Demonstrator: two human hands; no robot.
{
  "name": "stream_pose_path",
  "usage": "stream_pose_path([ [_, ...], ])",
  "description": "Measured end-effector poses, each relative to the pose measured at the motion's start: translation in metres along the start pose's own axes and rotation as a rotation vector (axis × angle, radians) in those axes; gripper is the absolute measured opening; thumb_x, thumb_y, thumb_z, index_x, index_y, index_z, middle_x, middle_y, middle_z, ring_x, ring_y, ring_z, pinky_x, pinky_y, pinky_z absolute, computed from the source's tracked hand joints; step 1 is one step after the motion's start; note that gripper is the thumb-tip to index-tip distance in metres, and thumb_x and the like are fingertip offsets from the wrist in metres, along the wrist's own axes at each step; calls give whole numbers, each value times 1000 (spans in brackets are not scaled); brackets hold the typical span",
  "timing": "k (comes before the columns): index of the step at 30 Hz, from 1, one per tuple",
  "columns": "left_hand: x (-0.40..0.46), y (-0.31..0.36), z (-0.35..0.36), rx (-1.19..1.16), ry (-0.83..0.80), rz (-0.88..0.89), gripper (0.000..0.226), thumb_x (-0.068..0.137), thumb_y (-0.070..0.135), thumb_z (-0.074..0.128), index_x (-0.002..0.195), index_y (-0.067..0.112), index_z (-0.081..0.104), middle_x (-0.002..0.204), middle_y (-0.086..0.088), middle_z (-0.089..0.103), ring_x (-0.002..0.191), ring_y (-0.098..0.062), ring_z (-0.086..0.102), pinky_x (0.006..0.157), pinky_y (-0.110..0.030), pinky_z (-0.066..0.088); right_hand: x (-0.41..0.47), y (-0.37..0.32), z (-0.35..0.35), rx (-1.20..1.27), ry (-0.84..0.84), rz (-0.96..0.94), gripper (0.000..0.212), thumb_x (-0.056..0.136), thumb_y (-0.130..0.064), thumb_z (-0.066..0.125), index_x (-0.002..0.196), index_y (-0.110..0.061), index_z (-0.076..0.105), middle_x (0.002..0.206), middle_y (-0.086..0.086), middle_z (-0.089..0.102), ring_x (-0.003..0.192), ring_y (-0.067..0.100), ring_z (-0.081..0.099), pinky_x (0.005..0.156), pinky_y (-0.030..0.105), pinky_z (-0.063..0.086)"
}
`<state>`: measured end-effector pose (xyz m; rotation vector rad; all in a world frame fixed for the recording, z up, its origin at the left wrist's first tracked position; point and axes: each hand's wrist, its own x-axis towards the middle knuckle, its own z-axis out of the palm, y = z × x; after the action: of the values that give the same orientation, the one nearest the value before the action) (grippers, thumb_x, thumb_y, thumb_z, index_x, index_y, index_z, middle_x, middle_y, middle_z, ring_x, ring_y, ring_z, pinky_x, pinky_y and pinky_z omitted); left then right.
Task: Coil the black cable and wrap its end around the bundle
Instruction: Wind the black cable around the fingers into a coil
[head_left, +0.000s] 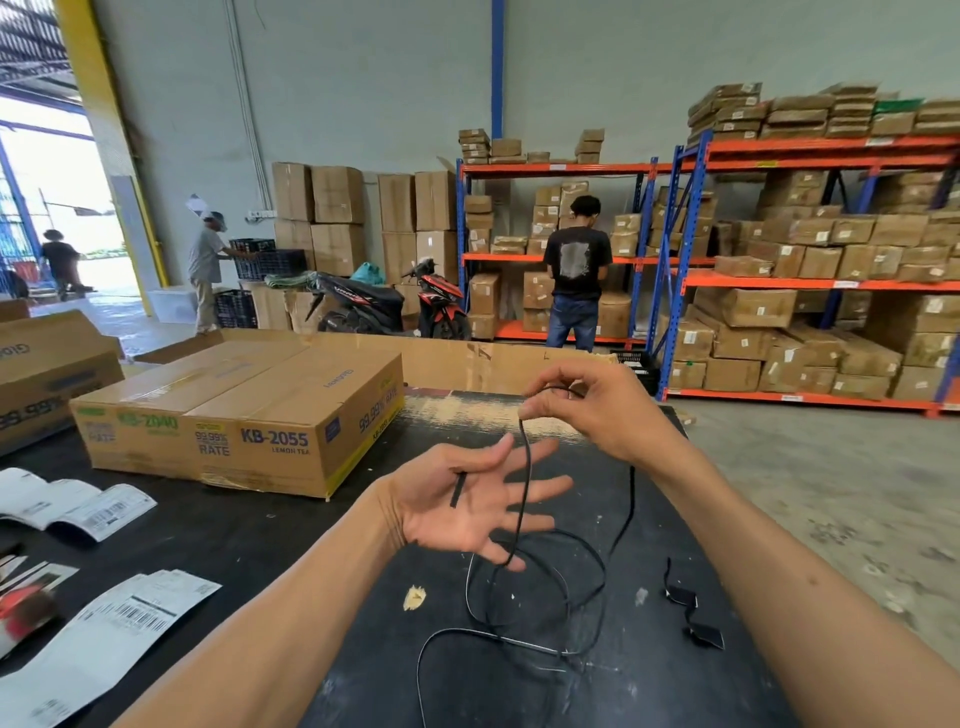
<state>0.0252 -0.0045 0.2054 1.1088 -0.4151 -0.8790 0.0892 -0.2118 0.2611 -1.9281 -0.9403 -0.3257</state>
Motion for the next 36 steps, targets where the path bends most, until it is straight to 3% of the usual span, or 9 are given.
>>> stream_pose_path([
  [5, -1, 1, 16, 30, -173, -5, 70, 95, 49, 51, 156, 43, 17, 169, -1, 9, 153, -42, 3, 109, -78, -8, 5, 12, -2, 109, 37, -2, 1, 86, -27, 80, 86, -28, 80, 74, -7, 72, 75, 14, 60, 77, 31, 53],
  [11, -1, 22, 24, -8, -227, 206, 65, 100, 48, 35, 159, 37, 9, 169, -6, -2, 151, -46, -4, 107, -76, -10, -35, 44, 32, 164, -167, 204, 27, 102, -22, 58, 86, -34, 75, 75, -15, 75, 70, -6, 67, 71, 22, 51],
  [14, -9, 47, 15, -7, -68, 335, 66, 99, 47, 39, 158, 37, 13, 168, -7, 8, 150, -45, 5, 109, -78, -6, -59, 47, 57, 106, -206, 260, 42, 100, -56, 48, 87, -29, 77, 62, -9, 63, 52, 3, 47, 57, 29, 39],
  [17, -19, 68, 0, 53, 156, 385, 64, 96, 50, 40, 156, 39, 23, 166, -6, 19, 151, -45, 8, 108, -81, 6, -71, 35, 63, 124, -263, 227, 44, 98, -63, 46, 90, -34, 77, 60, -8, 55, 54, 5, 43, 58, 25, 38],
  [22, -32, 74, -28, 23, 409, 356, 61, 93, 50, 41, 153, 41, 32, 166, -6, 22, 151, -44, 8, 108, -81, 6, -72, 7, 30, 179, -295, 120, 40, 100, -52, 55, 84, -24, 78, 55, -2, 47, 53, 10, 41, 55, 24, 34],
  [25, -35, 54, -37, 10, 470, 234, 60, 92, 48, 43, 152, 41, 35, 166, -5, 20, 153, -41, 1, 109, -80, 0, -65, -8, 3, 176, -286, 111, 26, 99, -36, 65, 81, -23, 80, 54, -13, 56, 51, 2, 45, 53, 12, 34],
  [28, -17, 27, -31, 53, 392, 38, 59, 90, 51, 49, 148, 45, 39, 167, 1, 20, 153, -36, 1, 114, -73, 0, -52, -11, -21, 119, -248, 130, 12, 95, -29, 71, 85, -26, 78, 54, -23, 63, 48, -7, 51, 49, 5, 38],
  [33, -5, 12, -2, 148, 128, -128, 63, 77, 55, 75, 135, 53, 52, 148, 17, 48, 132, -16, 35, 103, -52, 32, -3, -15, -24, 29, -76, 82, 7, 89, -25, 80, 87, -19, 80, 67, -14, 69, 54, -9, 56, 56, 5, 41],
  [36, -3, 17, 6, 128, 79, -81, 69, 84, 52, 67, 147, 50, 38, 159, 10, 35, 144, -24, 27, 113, -61, 20, 11, -3, -12, 65, -51, 83, 8, 90, -23, 79, 82, -22, 78, 71, -16, 70, 65, -9, 57, 67, 7, 43],
])
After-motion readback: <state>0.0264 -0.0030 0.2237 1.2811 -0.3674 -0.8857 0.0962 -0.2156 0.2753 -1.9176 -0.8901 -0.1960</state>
